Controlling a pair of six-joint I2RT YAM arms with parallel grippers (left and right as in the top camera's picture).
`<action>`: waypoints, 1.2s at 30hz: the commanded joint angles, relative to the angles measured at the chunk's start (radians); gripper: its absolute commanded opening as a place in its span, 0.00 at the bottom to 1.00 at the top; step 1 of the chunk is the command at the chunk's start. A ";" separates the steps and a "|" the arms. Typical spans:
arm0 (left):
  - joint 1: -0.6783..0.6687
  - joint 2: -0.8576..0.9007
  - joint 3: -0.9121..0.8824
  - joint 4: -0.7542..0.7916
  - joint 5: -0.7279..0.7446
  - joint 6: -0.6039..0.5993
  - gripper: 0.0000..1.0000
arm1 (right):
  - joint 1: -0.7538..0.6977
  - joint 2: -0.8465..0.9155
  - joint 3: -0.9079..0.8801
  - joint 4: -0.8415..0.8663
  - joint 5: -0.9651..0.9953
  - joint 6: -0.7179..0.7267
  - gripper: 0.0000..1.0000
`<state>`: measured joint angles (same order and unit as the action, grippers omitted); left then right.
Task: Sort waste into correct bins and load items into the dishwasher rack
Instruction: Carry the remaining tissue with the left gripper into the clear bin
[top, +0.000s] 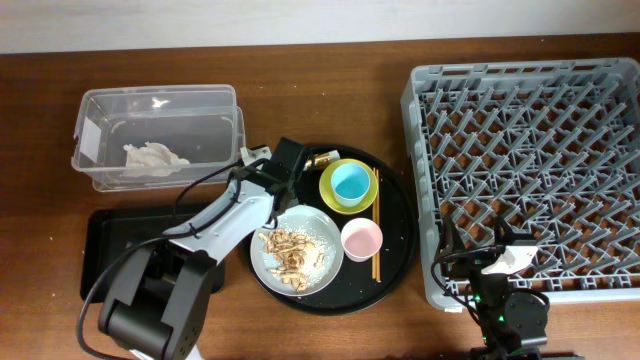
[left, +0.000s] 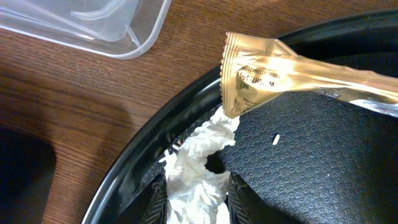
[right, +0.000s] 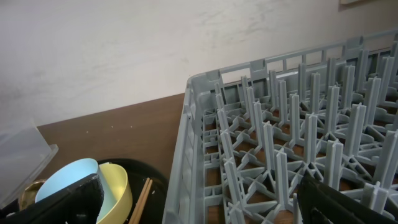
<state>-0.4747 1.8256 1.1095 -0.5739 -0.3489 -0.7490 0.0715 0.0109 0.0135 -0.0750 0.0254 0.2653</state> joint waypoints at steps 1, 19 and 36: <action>0.002 0.035 -0.013 0.009 -0.011 0.001 0.28 | -0.006 -0.007 -0.008 -0.004 0.009 0.000 0.98; -0.002 -0.505 -0.011 -0.119 -0.087 0.009 0.01 | -0.006 -0.007 -0.008 -0.004 0.009 0.000 0.98; 0.383 -0.201 -0.011 0.608 -0.230 0.418 0.31 | -0.006 -0.007 -0.008 -0.004 0.009 0.000 0.98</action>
<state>-0.1513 1.5696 1.0950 -0.0090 -0.6918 -0.4801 0.0715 0.0101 0.0135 -0.0753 0.0254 0.2653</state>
